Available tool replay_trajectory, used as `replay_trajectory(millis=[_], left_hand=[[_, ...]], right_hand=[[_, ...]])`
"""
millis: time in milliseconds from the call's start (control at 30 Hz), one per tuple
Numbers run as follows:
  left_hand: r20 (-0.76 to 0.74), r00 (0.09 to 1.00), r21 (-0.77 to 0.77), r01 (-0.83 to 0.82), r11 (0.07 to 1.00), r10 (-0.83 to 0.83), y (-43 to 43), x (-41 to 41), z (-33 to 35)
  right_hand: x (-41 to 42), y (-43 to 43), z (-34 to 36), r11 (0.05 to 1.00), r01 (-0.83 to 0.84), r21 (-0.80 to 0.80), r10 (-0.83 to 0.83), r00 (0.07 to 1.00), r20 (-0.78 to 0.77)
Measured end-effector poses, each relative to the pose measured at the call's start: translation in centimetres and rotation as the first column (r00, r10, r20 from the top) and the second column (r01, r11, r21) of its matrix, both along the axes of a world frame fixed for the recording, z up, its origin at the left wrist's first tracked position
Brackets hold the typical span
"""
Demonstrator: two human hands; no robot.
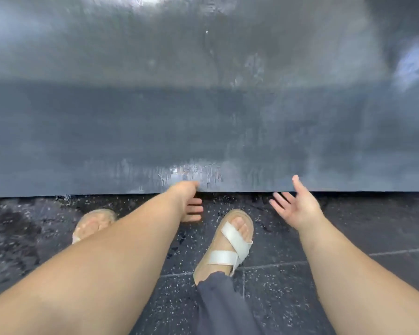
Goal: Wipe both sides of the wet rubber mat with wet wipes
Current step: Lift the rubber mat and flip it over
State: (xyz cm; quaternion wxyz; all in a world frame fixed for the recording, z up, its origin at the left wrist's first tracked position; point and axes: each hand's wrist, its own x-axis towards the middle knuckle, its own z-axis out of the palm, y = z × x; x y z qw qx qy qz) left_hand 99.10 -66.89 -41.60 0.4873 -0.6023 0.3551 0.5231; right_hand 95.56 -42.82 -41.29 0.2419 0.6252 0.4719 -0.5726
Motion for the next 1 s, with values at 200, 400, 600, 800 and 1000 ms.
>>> replay_trajectory(millis=[200, 400, 600, 800, 1000], left_hand=[[-0.042, 0.997, -0.246, 0.055, 0.968, -0.068, -4.4, 1.3, 0.8], [-0.018, 0.962, -0.437, -0.253, 0.863, 0.273, -9.8, 3.0, -1.9], [-0.043, 0.996, -0.374, 0.058, 0.926, -0.080, -8.1, 4.4, -3.0], [-0.244, 0.810, -0.407, 0.413, 0.815, -0.533, -4.8, 1.0, 2.7], [-0.421, 0.693, -0.383, 0.449, 0.807, -0.585, 0.8, -6.6, 16.9]], right_hand=[[0.6, -10.8, -1.0, 0.982, 0.116, -0.150, -0.087, 0.978, 0.190], [1.6, -13.5, -1.8, 0.978, 0.075, 0.195, -0.072, 0.997, -0.022], [3.8, -11.2, -2.9, 0.971, -0.226, 0.079, 0.215, 0.969, 0.119], [1.0, -7.9, 2.6, 0.789, -0.612, 0.055, 0.602, 0.788, 0.126], [-2.0, -7.0, 16.8, 0.883, -0.470, -0.015, 0.463, 0.874, -0.149]])
